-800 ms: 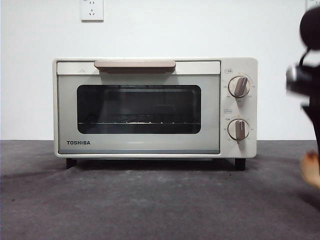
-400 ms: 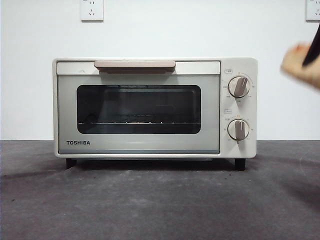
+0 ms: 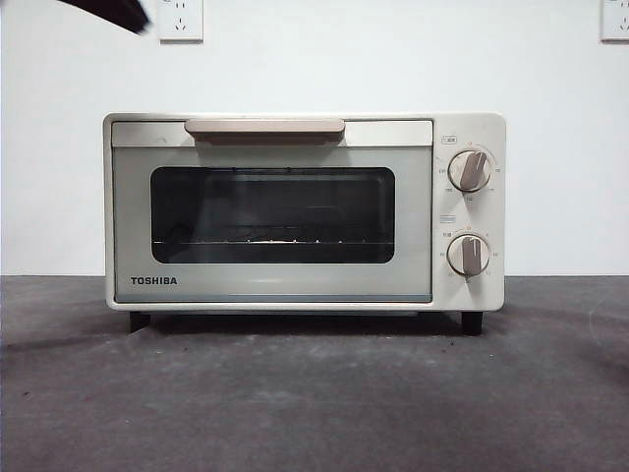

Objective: The left arm flap open the oven, the right arm pick bread and place it into oven, the left arm flap close the oven

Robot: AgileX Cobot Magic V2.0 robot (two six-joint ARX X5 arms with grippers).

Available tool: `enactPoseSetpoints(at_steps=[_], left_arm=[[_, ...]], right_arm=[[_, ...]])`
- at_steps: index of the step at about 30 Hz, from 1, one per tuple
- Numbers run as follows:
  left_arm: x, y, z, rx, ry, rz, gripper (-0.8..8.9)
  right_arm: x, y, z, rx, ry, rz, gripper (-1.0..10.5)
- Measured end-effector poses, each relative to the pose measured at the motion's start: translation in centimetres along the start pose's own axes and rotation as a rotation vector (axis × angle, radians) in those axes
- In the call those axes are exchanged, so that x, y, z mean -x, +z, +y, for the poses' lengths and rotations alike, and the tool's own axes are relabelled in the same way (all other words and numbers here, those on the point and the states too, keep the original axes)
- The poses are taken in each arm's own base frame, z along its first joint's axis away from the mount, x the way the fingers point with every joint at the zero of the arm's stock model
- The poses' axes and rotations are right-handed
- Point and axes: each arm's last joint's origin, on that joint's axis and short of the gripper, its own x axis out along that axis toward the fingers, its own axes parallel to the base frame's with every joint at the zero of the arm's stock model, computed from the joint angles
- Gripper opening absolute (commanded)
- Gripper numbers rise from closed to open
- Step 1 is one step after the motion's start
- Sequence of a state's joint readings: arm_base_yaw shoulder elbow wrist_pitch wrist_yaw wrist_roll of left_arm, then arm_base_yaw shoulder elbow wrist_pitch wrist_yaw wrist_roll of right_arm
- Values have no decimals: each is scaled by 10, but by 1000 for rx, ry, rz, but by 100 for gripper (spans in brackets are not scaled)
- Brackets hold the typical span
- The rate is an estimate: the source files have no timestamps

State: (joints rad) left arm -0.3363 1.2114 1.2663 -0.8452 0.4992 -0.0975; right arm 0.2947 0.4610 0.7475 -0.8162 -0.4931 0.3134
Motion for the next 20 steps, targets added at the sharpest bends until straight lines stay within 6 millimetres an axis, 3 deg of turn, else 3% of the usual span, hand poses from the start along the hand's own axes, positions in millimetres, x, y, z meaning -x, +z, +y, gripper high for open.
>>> enactPoseSetpoints(at_steps=[8, 13, 20], left_arm=[[-46, 39, -3, -71, 78, 57, 16], [-69, 45, -6, -158, 102, 36, 16], [-86, 48, -4, -196, 133, 28, 16]], right_arm=[[5, -1, 1, 15, -37, -43, 139], [5, -1, 1, 17, -37, -43, 139], [5, -1, 1, 17, -37, -43, 139]])
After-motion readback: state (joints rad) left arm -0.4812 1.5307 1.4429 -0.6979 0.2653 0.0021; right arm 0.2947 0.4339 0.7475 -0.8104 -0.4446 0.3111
